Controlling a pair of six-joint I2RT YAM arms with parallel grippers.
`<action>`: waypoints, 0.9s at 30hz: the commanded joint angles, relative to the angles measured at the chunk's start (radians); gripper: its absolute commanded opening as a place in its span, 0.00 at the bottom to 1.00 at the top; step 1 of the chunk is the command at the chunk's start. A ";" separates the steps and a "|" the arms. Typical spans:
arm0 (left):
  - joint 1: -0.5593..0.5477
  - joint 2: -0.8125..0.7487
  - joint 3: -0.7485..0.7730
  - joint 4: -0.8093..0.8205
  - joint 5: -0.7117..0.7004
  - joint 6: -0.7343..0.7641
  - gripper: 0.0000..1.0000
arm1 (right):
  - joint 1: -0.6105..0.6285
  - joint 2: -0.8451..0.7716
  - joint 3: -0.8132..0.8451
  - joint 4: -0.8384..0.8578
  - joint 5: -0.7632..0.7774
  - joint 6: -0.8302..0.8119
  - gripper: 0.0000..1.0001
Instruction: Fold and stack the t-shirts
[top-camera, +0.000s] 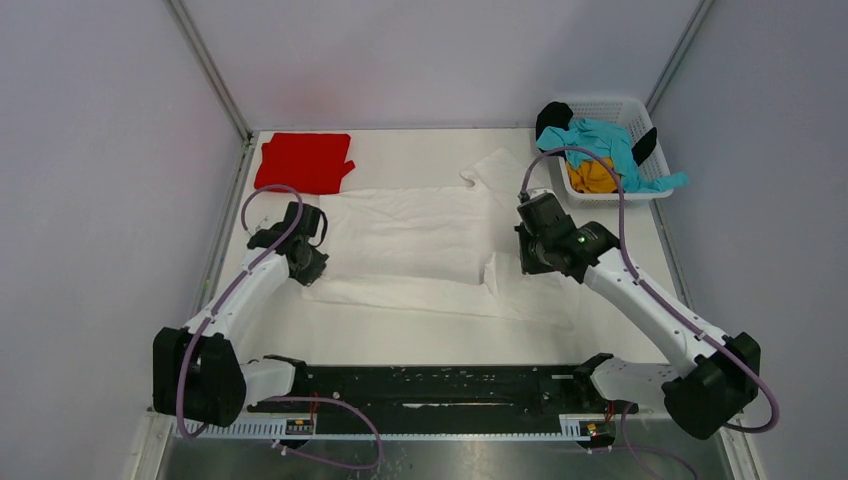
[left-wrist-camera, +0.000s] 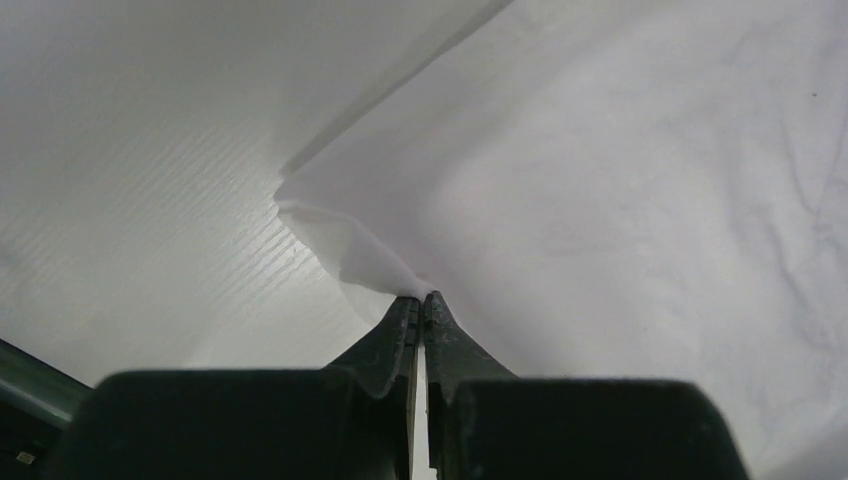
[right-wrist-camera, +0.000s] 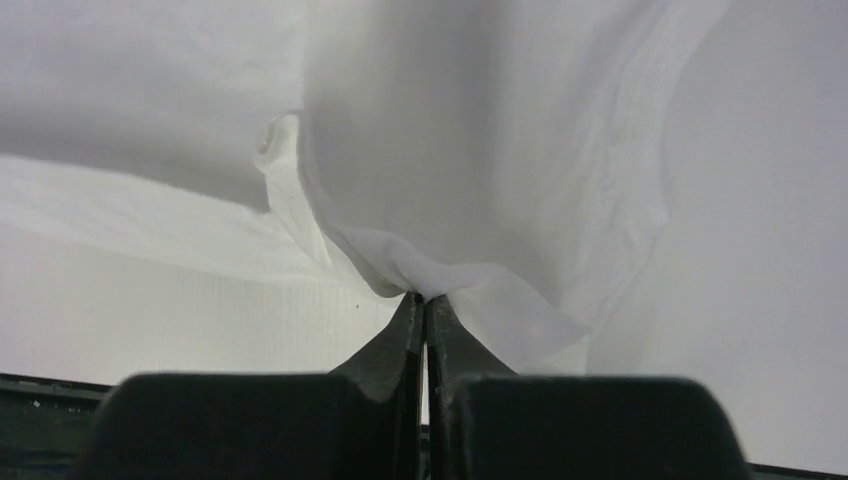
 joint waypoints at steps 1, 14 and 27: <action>0.026 0.073 0.092 0.066 -0.015 0.049 0.00 | -0.055 0.069 0.088 0.068 0.002 -0.099 0.00; 0.085 0.289 0.181 0.118 -0.030 0.066 0.00 | -0.180 0.388 0.289 0.178 -0.011 -0.272 0.03; 0.096 0.304 0.246 0.145 0.084 0.123 0.99 | -0.191 0.522 0.379 0.170 -0.078 -0.176 1.00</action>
